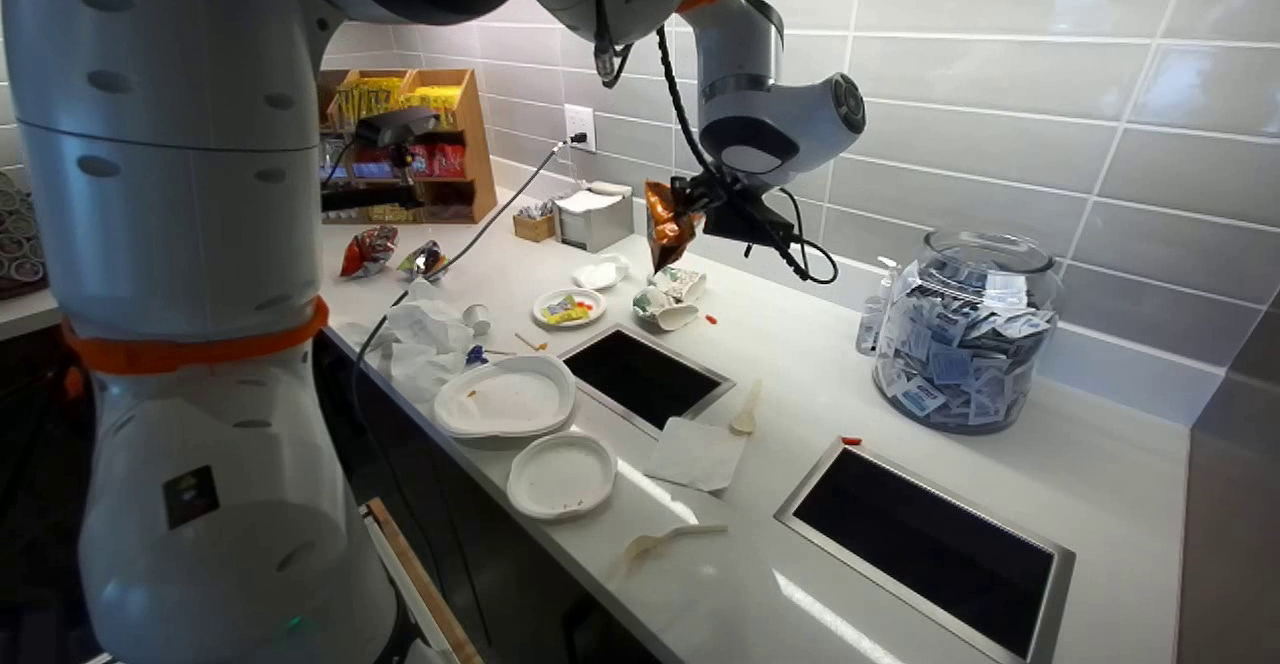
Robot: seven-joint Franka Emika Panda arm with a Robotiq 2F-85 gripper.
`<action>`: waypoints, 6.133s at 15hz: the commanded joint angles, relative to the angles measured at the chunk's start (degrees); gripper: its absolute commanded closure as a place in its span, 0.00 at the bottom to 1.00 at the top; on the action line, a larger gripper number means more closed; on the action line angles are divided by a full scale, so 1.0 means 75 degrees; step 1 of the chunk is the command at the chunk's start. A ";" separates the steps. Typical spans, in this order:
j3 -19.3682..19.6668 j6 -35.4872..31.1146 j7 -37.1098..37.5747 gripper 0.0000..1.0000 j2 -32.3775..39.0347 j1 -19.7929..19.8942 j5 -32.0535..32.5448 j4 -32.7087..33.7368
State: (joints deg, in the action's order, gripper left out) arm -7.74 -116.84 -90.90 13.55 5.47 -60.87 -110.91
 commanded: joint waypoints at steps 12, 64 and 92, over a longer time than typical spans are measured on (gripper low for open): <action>0.0677 0.2218 -0.4183 1.00 -0.0474 -0.0092 -0.0558 -0.0840; 0.1731 0.4145 -0.5252 1.00 -0.0393 -0.0032 -0.2051 -0.1198; 0.0861 -0.2486 -0.1492 1.00 -0.0030 -0.1264 0.2335 -0.0877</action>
State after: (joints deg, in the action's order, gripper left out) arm -0.72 -128.38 -106.45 10.79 -3.37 -50.46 -118.54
